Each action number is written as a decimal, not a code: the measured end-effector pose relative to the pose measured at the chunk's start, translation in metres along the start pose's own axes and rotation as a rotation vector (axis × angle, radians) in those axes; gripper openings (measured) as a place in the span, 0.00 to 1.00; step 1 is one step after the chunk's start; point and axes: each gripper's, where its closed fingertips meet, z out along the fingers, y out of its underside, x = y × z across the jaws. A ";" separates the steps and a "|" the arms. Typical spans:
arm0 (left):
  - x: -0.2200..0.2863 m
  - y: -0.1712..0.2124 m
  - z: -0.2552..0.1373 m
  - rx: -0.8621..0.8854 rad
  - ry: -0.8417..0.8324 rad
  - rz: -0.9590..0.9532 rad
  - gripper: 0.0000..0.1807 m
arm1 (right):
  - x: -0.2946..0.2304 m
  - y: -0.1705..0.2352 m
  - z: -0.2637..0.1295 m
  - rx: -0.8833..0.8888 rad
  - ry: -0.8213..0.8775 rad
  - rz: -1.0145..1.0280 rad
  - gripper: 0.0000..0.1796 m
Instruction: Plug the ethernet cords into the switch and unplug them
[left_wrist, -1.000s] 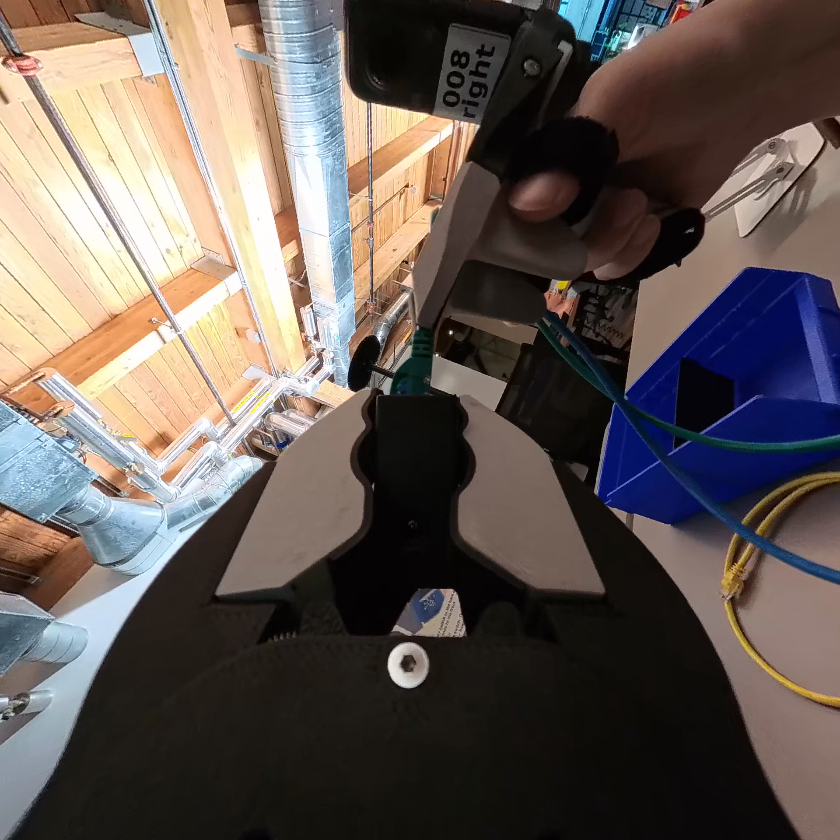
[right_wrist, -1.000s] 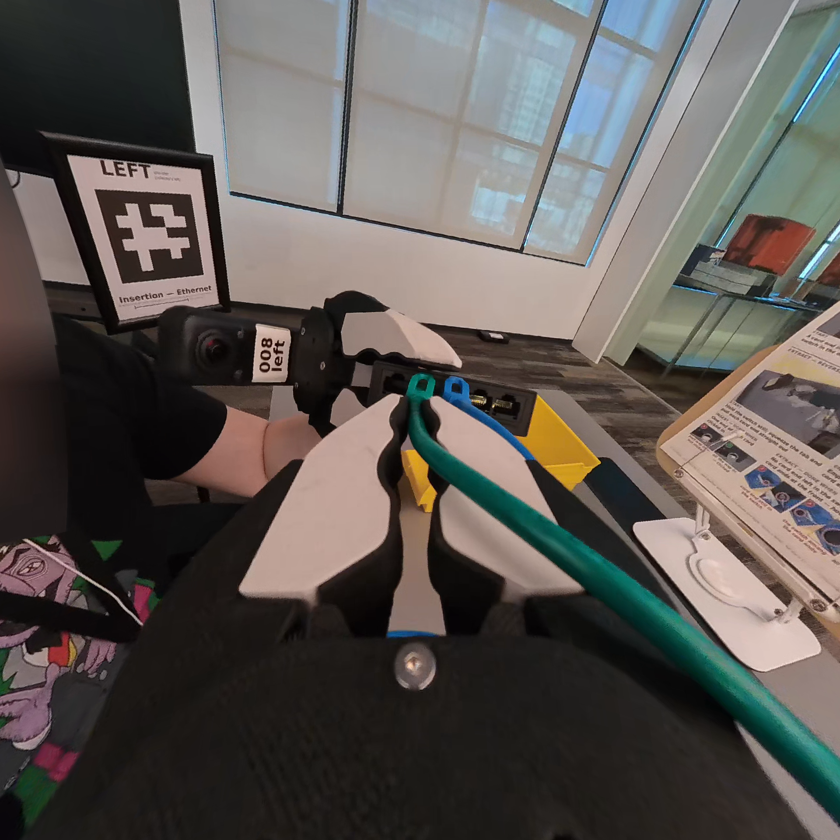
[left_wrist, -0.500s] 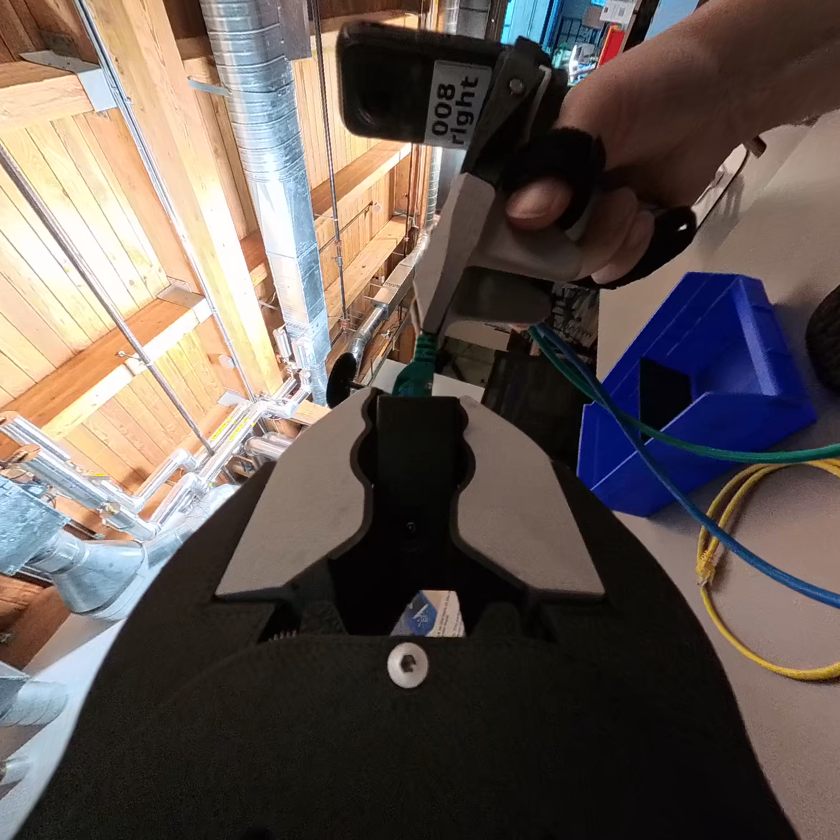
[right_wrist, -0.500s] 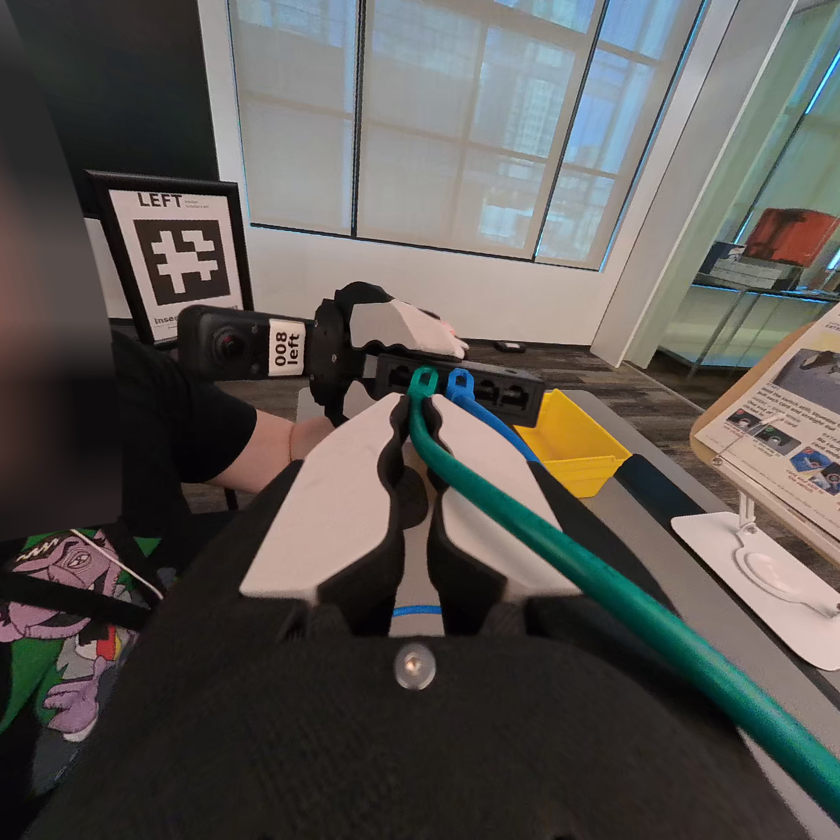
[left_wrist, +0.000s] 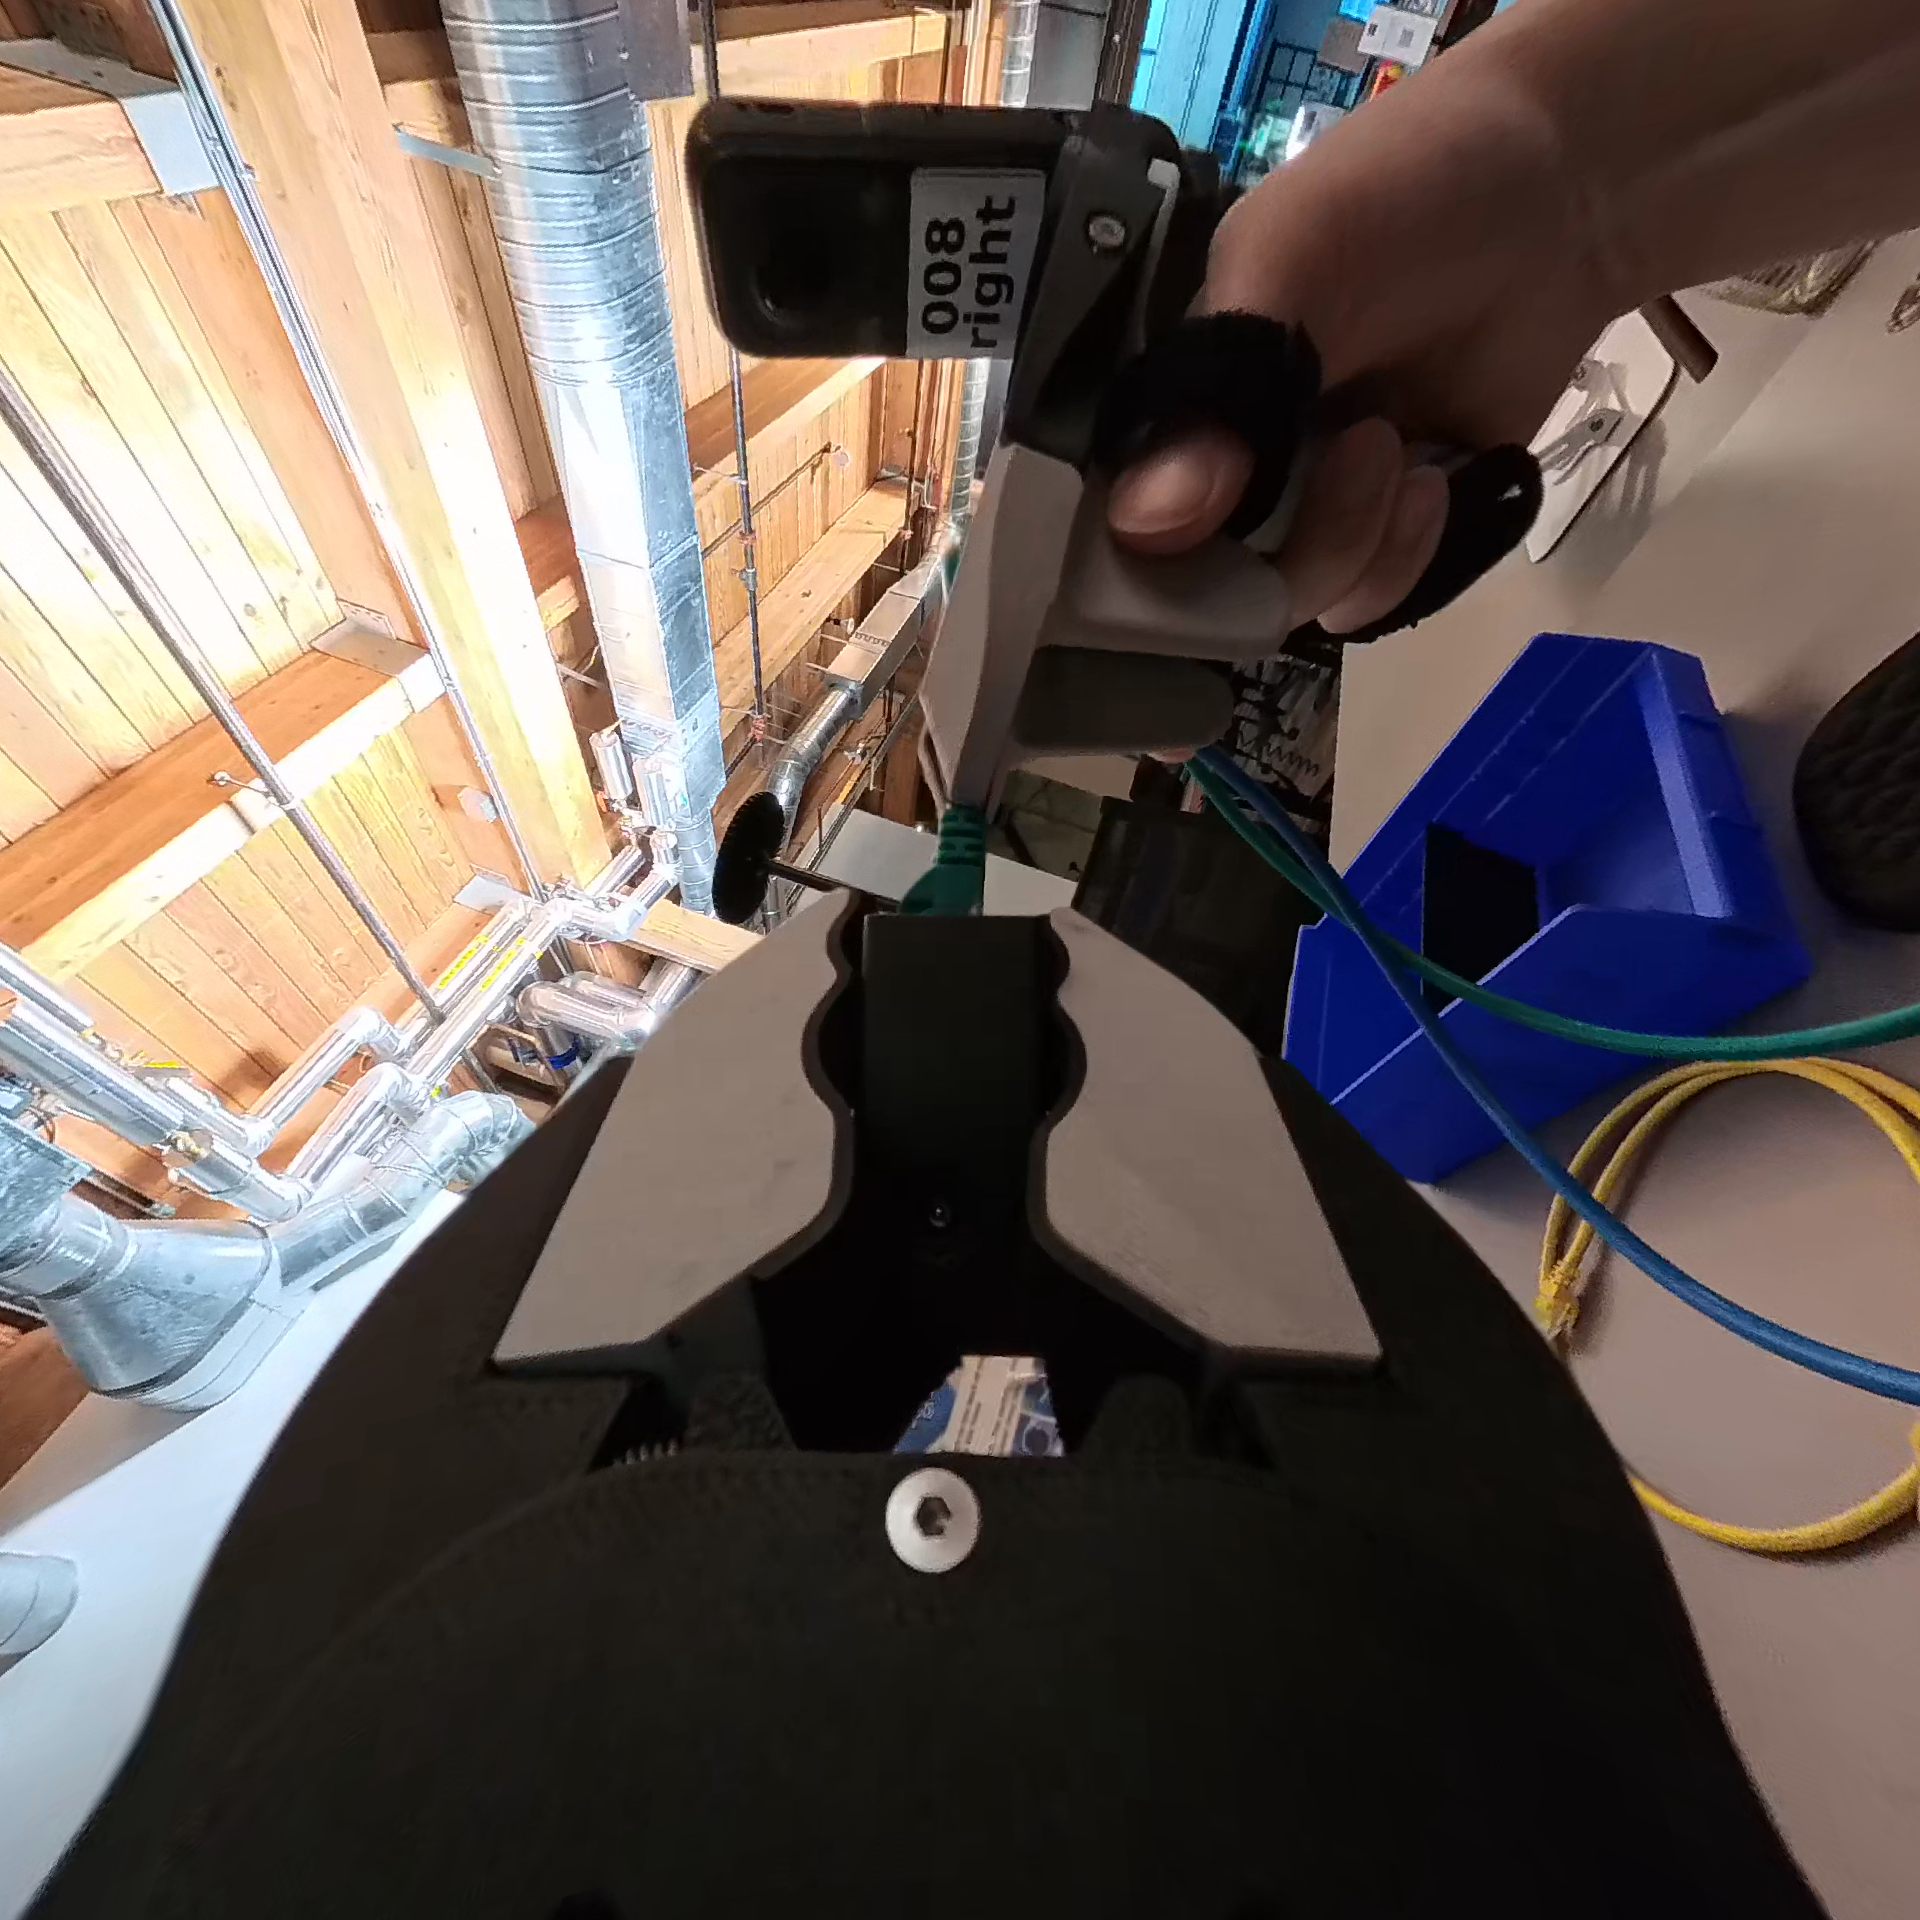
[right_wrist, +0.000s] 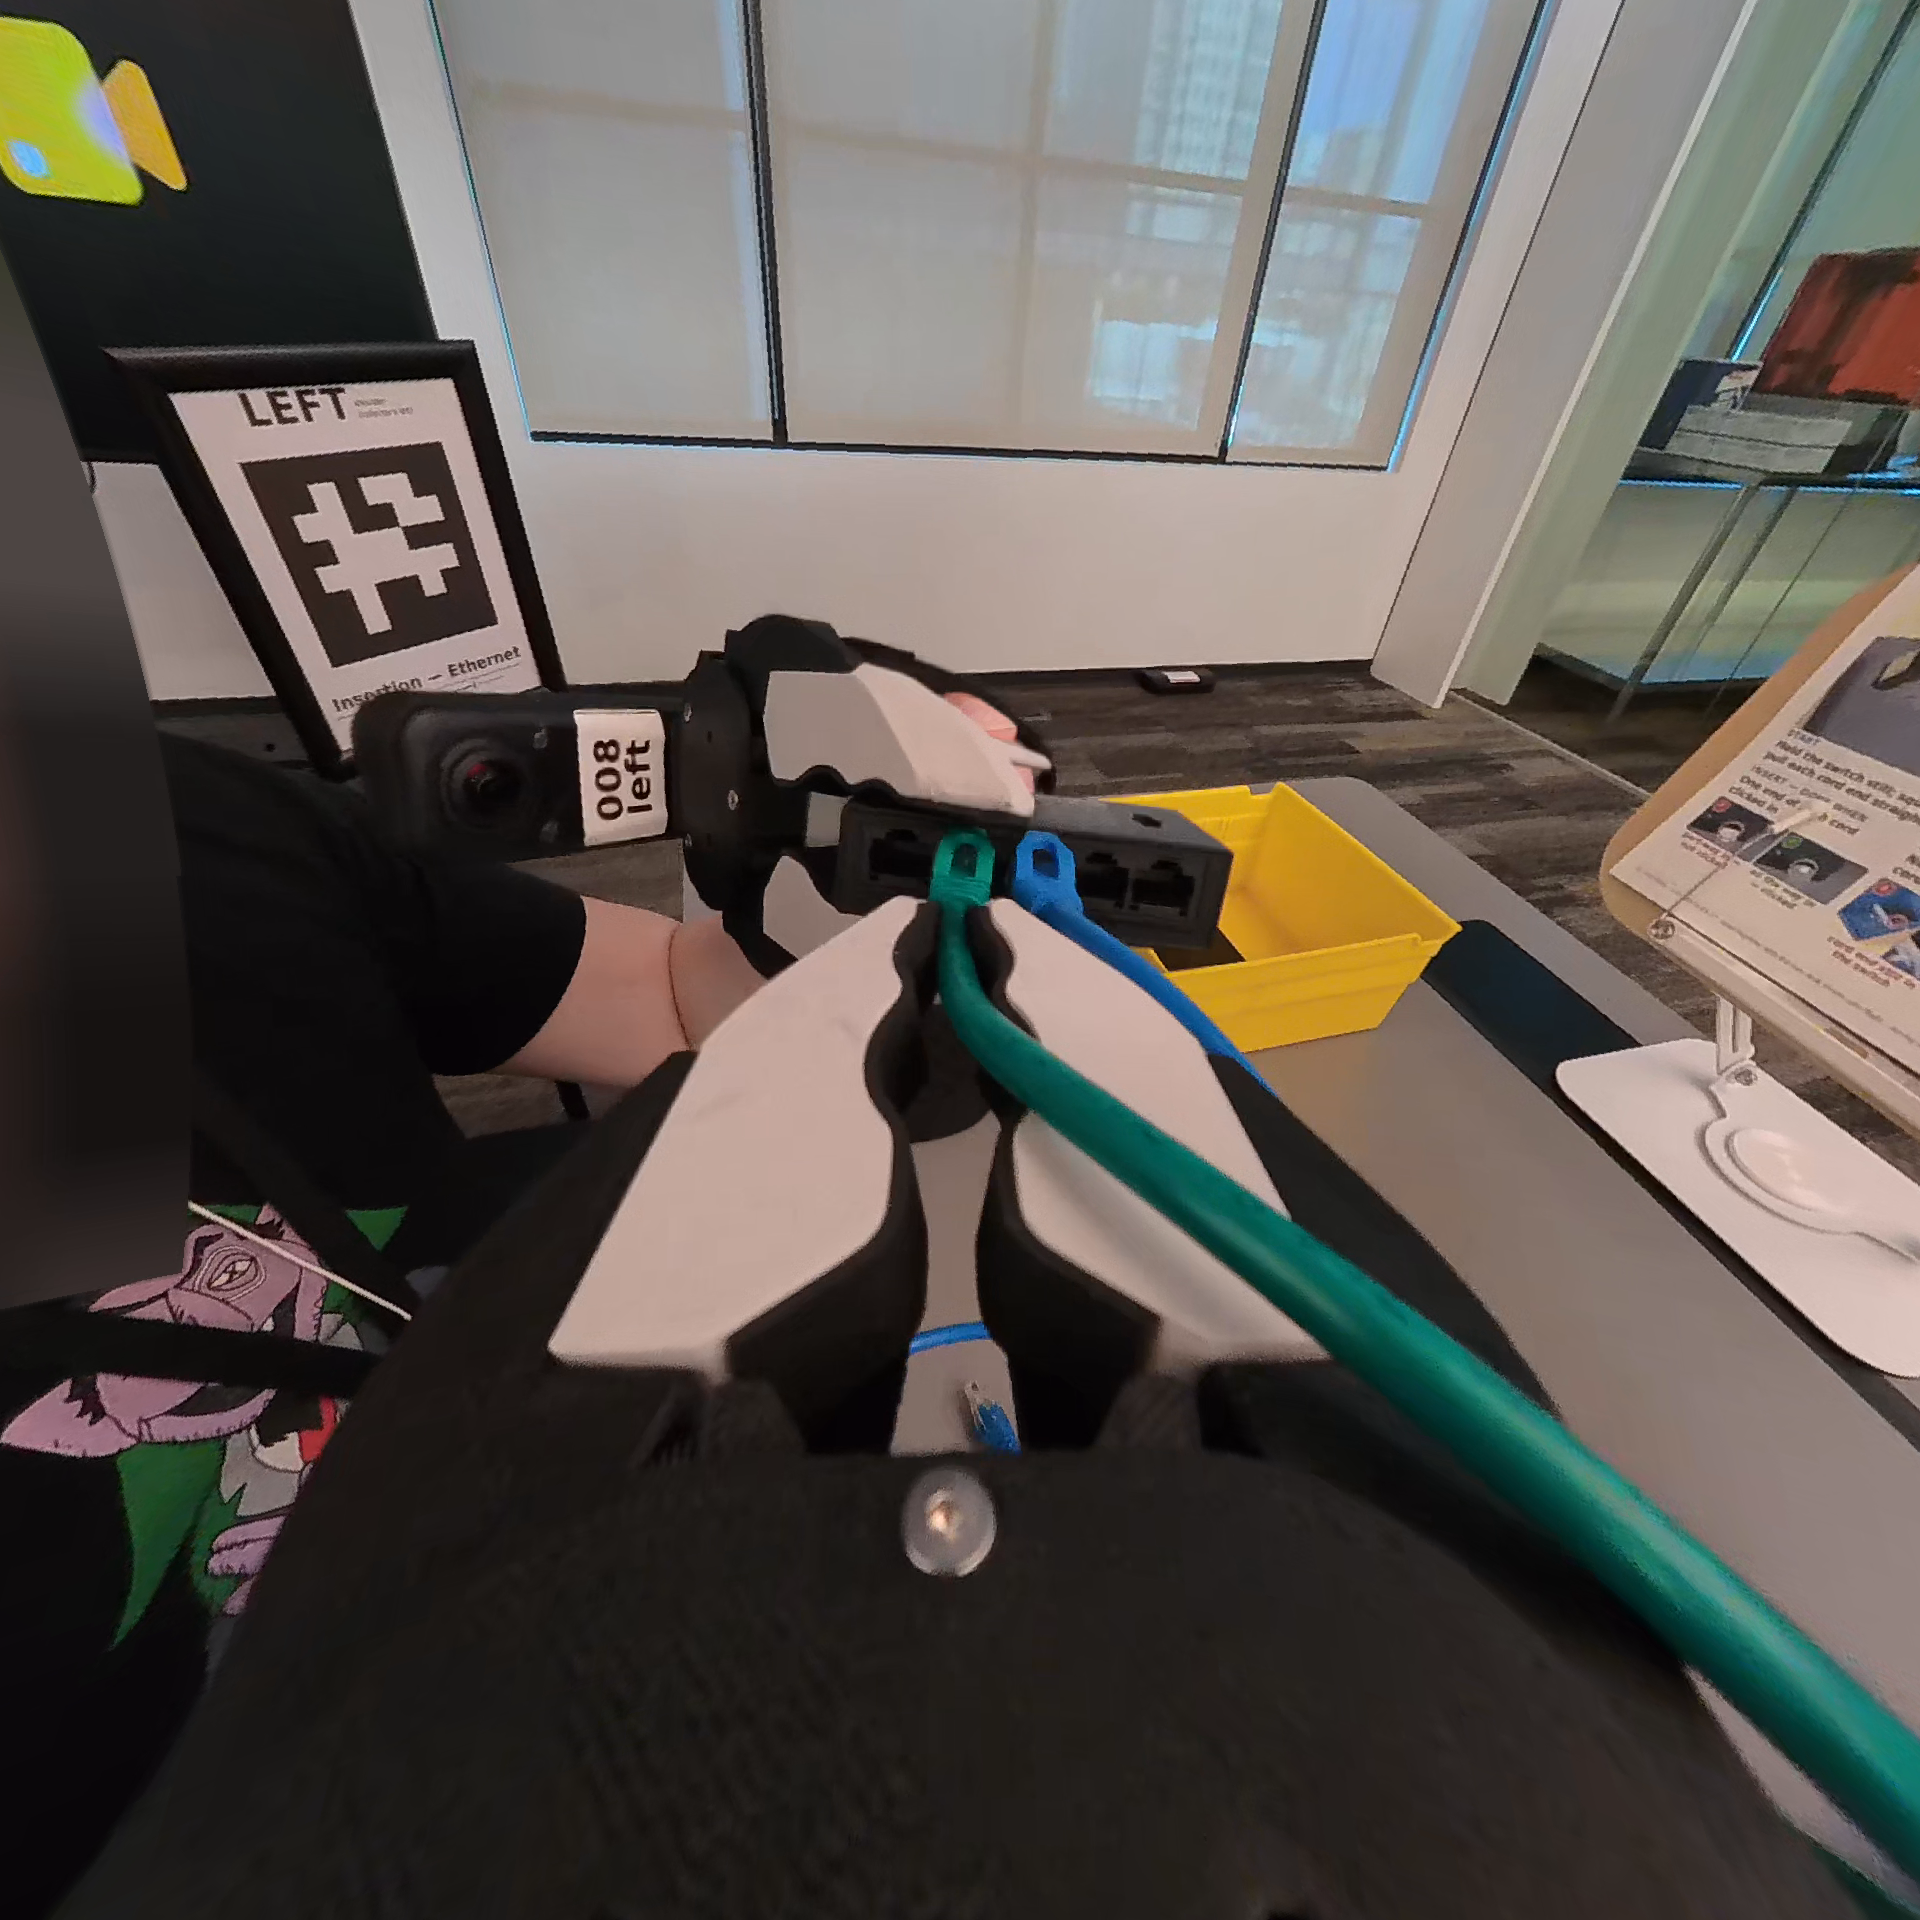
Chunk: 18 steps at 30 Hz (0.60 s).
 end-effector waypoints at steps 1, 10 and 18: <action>0.000 -0.001 0.000 0.007 -0.001 -0.003 0.15 | -0.001 0.000 0.000 0.003 -0.005 0.001 0.04; -0.017 0.025 0.004 -0.055 -0.067 -0.117 0.17 | 0.018 -0.012 0.007 0.066 0.194 -0.149 0.03; -0.022 0.058 0.006 -0.158 0.035 -0.481 0.41 | 0.042 -0.011 0.003 0.129 0.497 -0.360 0.03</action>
